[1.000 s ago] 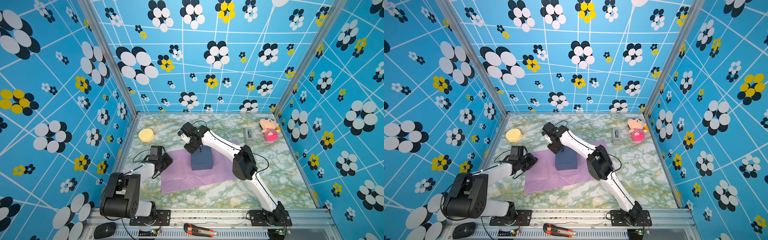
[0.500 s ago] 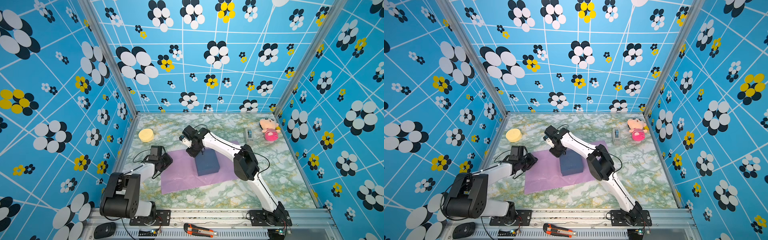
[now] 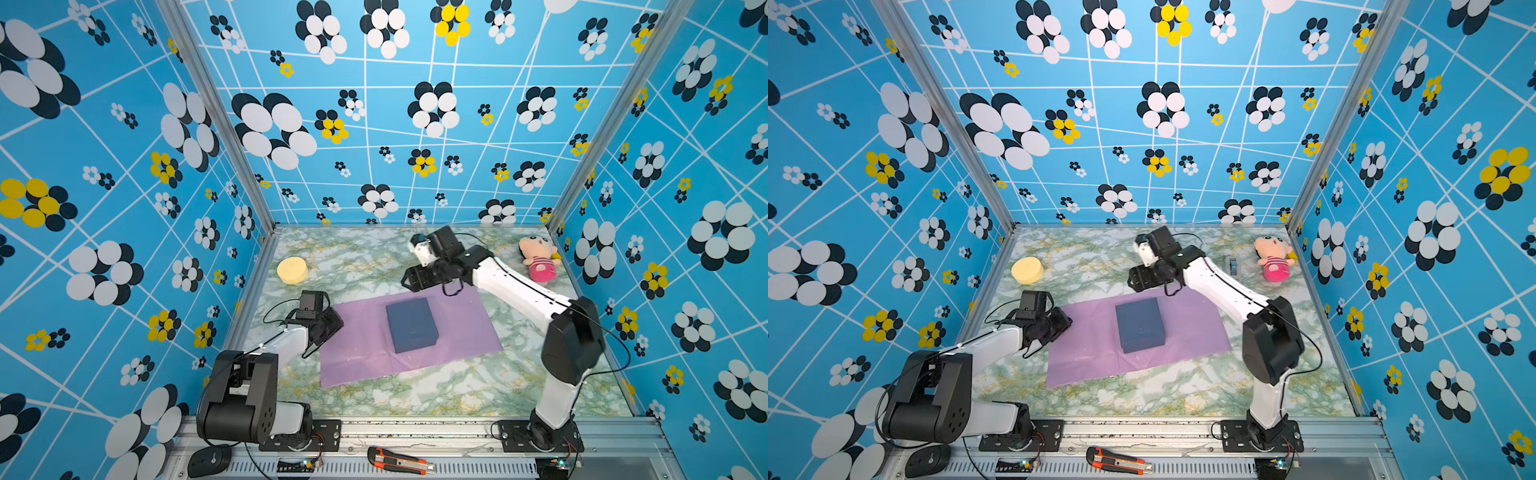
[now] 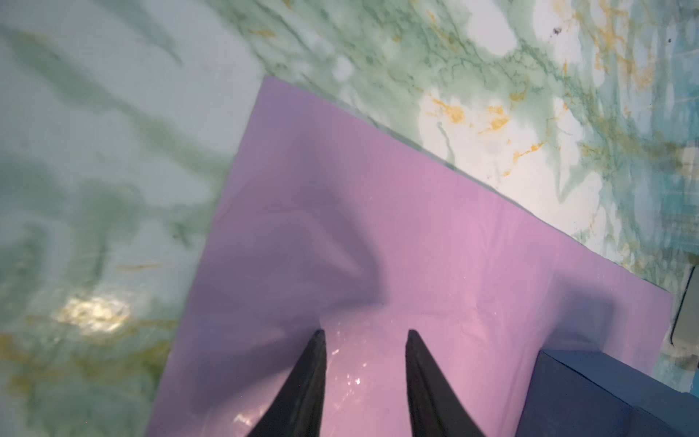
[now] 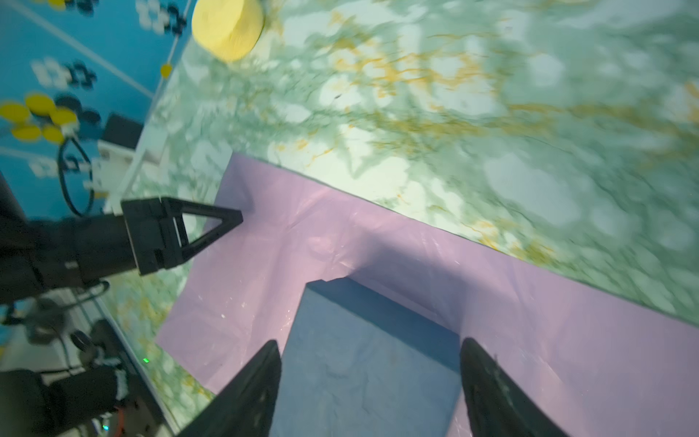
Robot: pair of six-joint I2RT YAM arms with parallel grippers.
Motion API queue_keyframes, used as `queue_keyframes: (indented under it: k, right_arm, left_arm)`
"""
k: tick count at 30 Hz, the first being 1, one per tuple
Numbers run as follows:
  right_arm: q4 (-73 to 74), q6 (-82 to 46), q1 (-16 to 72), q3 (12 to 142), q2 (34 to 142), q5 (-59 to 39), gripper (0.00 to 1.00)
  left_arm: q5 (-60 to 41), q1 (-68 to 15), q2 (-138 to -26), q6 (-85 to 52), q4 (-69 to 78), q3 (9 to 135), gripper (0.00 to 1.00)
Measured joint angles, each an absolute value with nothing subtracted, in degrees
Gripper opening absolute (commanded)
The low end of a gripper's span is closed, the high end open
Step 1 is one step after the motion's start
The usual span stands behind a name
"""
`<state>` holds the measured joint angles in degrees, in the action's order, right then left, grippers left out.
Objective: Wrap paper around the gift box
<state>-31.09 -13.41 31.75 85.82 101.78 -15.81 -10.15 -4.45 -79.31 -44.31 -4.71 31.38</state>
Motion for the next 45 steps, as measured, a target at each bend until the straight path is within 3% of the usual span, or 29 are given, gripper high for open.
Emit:
queue_keyframes:
  k: [4, 13, 26, 45]
  right_arm:
    - [-27.8, -19.6, 26.8, 75.6, 99.5, -20.7, 0.79]
    - [-25.6, -28.9, 29.3, 69.0, 101.4, -29.1, 0.78]
    - [-23.9, -36.8, 32.2, 66.1, 101.4, -28.5, 0.60]
    - [-19.8, -41.6, 33.1, 64.8, 101.2, -26.9, 0.48]
  left_arm:
    - [-10.0, -4.4, -79.4, -43.9, -4.9, 31.7, 0.37]
    - [-9.8, -4.4, -79.4, -43.7, -5.0, 31.7, 0.37]
    - [-9.8, -4.4, -79.4, -43.6, -5.3, 31.7, 0.37]
    - [-9.3, -4.4, -78.9, -43.0, -6.2, 31.7, 0.37]
